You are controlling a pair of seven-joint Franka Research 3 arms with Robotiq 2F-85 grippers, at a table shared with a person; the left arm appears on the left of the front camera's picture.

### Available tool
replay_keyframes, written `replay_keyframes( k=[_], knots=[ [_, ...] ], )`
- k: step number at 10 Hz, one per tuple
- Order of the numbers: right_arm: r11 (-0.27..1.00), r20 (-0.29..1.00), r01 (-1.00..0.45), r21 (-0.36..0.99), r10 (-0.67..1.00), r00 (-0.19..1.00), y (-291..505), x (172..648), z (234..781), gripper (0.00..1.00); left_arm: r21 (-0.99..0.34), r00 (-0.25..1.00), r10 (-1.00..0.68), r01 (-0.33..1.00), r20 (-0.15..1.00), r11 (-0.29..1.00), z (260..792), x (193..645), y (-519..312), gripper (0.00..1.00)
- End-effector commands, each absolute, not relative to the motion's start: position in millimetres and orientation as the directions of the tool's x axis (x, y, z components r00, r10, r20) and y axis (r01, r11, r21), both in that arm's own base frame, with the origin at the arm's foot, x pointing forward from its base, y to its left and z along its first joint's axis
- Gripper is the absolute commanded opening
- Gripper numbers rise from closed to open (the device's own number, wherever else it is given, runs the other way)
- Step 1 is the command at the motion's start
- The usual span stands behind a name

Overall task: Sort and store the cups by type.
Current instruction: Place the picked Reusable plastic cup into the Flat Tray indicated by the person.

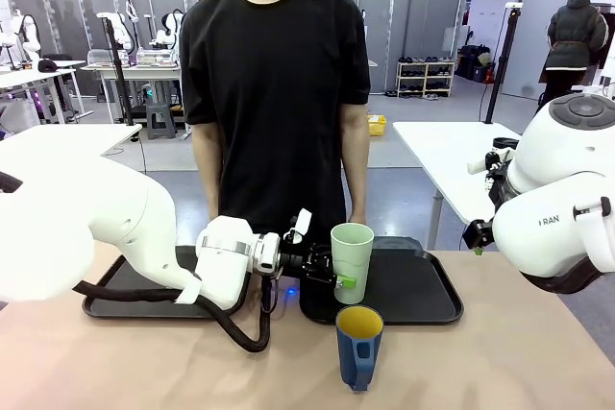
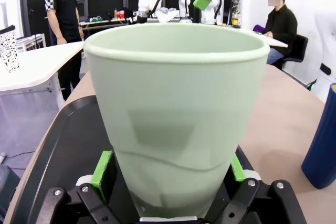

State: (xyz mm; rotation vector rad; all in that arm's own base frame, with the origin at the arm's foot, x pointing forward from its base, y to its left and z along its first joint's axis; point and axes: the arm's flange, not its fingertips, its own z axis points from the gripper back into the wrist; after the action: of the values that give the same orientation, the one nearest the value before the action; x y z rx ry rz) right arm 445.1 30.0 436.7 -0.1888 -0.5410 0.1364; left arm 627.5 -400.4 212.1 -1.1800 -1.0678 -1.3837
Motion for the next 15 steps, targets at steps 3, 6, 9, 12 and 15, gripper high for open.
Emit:
replay_keyframes(
  k=[3,6,9,12,15],
  knots=[
    [0.972,0.497,-0.081,-0.222,0.184,0.848,30.9,445.3,435.8,1.00,0.029,-0.048,-0.222,0.996,0.974,-0.088,223.2,610.0,-382.0,1.00],
    [0.972,0.497,-0.081,-0.222,0.184,0.848,30.9,445.3,435.8,1.00,0.052,-0.068,-0.258,0.996,0.964,-0.068,229.3,604.6,-368.3,1.00],
    [0.972,0.497,-0.081,-0.222,0.184,0.848,30.9,445.3,435.8,1.00,0.057,-0.066,-0.353,0.998,0.933,-0.035,245.5,592.7,-348.8,1.00],
    [0.972,0.497,-0.081,-0.222,0.184,0.848,30.9,445.3,435.8,1.00,0.056,-0.040,-0.410,0.998,0.911,0.027,264.6,578.0,-326.0,1.00],
    [0.972,0.497,-0.081,-0.222,0.184,0.848,30.9,445.3,435.8,1.00,0.115,-0.058,-0.520,0.990,0.852,0.077,291.9,554.2,-301.4,1.00]
  ],
)
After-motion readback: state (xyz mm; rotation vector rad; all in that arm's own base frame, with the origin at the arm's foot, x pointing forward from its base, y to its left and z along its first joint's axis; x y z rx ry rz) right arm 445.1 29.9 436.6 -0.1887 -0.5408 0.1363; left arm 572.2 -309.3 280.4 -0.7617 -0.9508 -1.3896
